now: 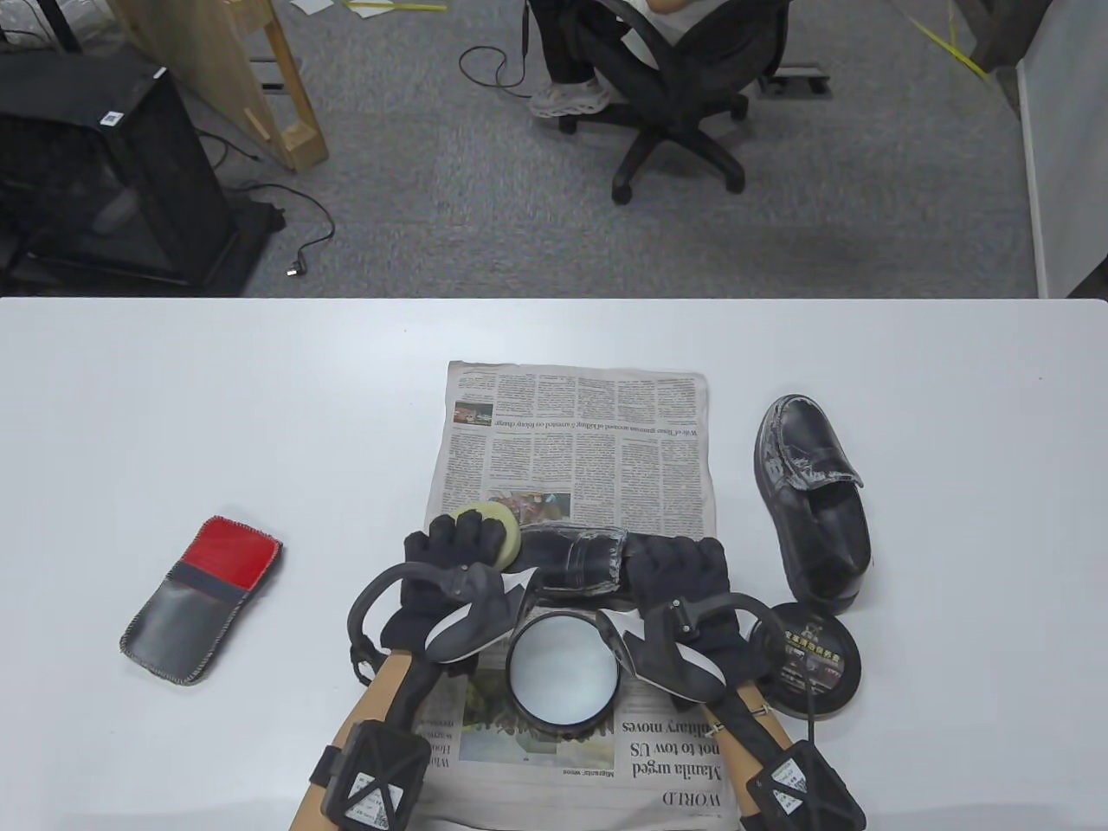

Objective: Dip and apply leather care cream with polishing sponge on shoes

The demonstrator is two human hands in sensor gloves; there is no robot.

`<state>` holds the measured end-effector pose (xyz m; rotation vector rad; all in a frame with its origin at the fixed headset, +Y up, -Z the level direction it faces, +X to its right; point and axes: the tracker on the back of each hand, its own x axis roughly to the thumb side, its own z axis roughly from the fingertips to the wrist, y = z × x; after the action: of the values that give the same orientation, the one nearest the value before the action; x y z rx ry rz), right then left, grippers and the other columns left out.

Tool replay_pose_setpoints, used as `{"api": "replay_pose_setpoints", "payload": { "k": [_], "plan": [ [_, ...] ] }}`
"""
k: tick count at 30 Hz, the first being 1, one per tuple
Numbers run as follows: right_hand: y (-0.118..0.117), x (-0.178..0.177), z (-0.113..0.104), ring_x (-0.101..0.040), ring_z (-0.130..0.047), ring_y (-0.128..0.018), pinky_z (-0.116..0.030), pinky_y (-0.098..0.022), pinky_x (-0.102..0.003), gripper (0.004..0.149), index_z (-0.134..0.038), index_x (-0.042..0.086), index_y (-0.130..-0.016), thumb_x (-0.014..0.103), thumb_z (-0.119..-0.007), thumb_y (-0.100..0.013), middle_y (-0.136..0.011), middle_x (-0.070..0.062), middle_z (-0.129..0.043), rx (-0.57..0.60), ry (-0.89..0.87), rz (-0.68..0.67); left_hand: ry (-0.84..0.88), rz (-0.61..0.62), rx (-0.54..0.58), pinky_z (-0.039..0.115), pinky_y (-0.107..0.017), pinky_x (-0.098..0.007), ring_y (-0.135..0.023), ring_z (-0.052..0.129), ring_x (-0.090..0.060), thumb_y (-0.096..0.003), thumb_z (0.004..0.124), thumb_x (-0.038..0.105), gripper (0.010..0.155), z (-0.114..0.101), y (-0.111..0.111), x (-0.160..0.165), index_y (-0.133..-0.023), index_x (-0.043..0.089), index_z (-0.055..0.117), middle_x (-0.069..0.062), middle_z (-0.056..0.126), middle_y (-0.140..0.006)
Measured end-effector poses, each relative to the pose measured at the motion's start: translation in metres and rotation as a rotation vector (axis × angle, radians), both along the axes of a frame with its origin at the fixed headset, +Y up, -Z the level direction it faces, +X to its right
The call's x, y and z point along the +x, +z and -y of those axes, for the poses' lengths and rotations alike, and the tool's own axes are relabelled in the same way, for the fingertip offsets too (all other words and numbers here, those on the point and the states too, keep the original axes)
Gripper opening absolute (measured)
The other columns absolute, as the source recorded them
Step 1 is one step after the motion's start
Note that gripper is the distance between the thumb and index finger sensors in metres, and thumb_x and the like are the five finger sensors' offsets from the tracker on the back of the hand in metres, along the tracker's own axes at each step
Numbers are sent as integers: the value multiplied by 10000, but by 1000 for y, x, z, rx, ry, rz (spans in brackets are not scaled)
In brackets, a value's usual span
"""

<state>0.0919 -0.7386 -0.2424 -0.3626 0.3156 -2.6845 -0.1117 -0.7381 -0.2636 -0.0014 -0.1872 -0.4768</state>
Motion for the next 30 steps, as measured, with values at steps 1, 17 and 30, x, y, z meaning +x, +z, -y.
{"api": "replay_pose_setpoints", "payload": {
  "k": [1,17,30],
  "plan": [
    [0,0,0,-255,-781,-937,-607,-732,-534,403,-679,309,-964,416,-615,-581,-1029,21,-738,0,2,0,-5,7,5,720,-741,-501,-1028,754,-274,-605,680,299,526,0,3,-2,-1109,283,531,-29,675,-1175],
    [0,1,0,-261,-761,-956,-591,-738,-553,407,-664,309,-973,414,-605,-584,-1042,14,-720,-4,-4,-7,231,201,1,695,-741,-520,-1036,716,-302,-610,676,290,514,-10,20,26,-1109,261,553,-58,657,-1175],
    [1,4,1,-255,-754,-965,-578,-750,-524,440,-638,303,-1005,441,-587,-590,-1056,22,-708,-15,-32,-17,12,90,76,734,-726,-476,-1002,774,-272,-605,684,305,515,0,10,14,-1105,273,563,-45,701,-1155]
  ]
}}
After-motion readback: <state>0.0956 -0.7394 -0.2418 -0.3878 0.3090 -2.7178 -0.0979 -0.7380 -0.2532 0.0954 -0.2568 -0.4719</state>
